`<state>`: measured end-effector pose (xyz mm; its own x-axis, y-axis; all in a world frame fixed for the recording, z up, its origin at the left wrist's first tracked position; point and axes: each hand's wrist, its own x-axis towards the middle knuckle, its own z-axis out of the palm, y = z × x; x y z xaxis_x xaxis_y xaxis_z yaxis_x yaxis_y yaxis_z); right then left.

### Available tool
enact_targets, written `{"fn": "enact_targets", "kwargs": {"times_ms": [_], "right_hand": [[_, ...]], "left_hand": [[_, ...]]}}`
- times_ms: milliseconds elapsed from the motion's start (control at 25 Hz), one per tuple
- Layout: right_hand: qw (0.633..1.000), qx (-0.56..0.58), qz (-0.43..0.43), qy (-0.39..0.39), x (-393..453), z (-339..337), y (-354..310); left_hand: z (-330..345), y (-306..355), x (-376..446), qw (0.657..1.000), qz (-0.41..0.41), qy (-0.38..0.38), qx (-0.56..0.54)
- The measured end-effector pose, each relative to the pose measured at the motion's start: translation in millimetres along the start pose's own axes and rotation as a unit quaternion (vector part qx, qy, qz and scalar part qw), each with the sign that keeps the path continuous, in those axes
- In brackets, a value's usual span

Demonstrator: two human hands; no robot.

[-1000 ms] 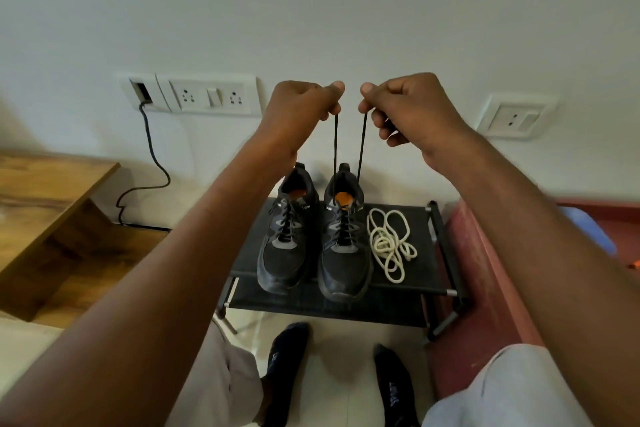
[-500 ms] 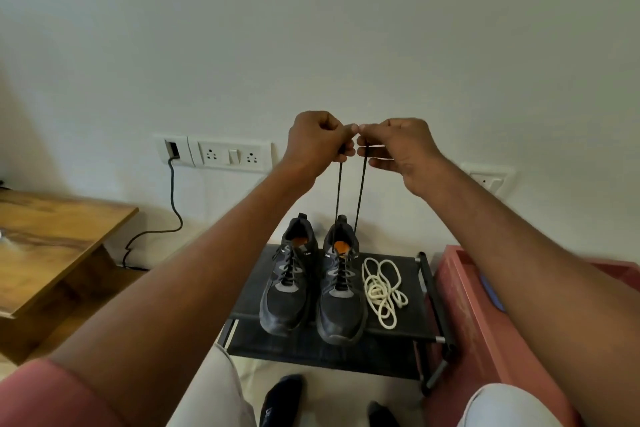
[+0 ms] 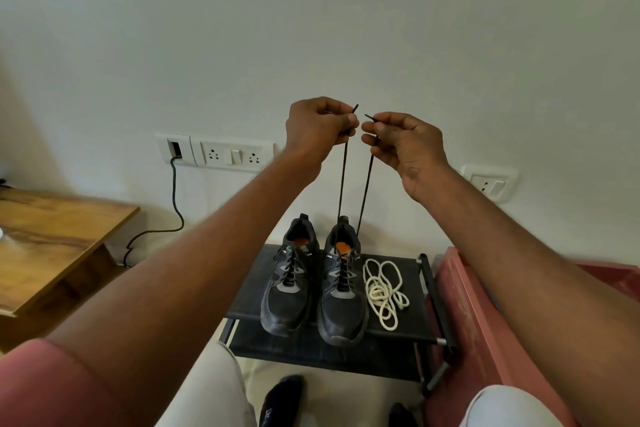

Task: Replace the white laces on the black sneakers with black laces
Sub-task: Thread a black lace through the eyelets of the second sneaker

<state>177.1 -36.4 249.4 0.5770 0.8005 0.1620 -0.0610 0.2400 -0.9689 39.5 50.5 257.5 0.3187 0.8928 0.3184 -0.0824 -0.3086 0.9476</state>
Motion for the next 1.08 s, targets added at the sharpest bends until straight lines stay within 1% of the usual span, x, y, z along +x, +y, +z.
{"fn": "enact_targets", "kwargs": {"times_ms": [160, 280, 440, 560, 680, 800, 880, 920, 1000, 1040, 1080], "right_hand": [[0.999, 0.012, 0.044, 0.022, 3, 6, 0], [0.997, 0.026, 0.074, 0.016, 5, 10, -1], [0.998, 0.013, 0.062, 0.004, 1, 11, 4], [0.999, -0.023, 0.035, 0.013, -3, 1, 27], [0.988, -0.15, 0.027, 0.003, -18, -17, 84], [0.97, -0.232, 0.075, 0.001, -41, -46, 162], [0.942, -0.311, 0.126, 0.012, -40, -58, 201], [0.934, -0.327, 0.142, 0.013, -33, -60, 211], [0.925, -0.357, 0.127, -0.017, -17, -58, 218], [0.917, -0.381, 0.112, -0.031, -12, -55, 219], [0.913, -0.395, 0.1, -0.035, -7, -53, 223]], "left_hand": [[2, 9, 4, 0.999, -0.03, 0.004, 0.011], [2, 13, 4, 0.999, -0.049, -0.002, 0.004], [-2, 10, 1, 0.998, -0.055, -0.023, -0.014], [-9, -19, -9, 0.998, -0.062, -0.01, 0.001], [-16, -82, -26, 0.992, -0.085, -0.009, 0.092], [-17, -161, -46, 0.971, -0.126, -0.023, 0.202], [-15, -204, -55, 0.944, -0.131, -0.062, 0.297], [-13, -220, -54, 0.93, -0.134, -0.088, 0.332], [-8, -240, -48, 0.912, -0.156, -0.128, 0.358], [-7, -244, -42, 0.907, -0.159, -0.134, 0.367], [-6, -247, -37, 0.907, -0.155, -0.125, 0.371]]}}
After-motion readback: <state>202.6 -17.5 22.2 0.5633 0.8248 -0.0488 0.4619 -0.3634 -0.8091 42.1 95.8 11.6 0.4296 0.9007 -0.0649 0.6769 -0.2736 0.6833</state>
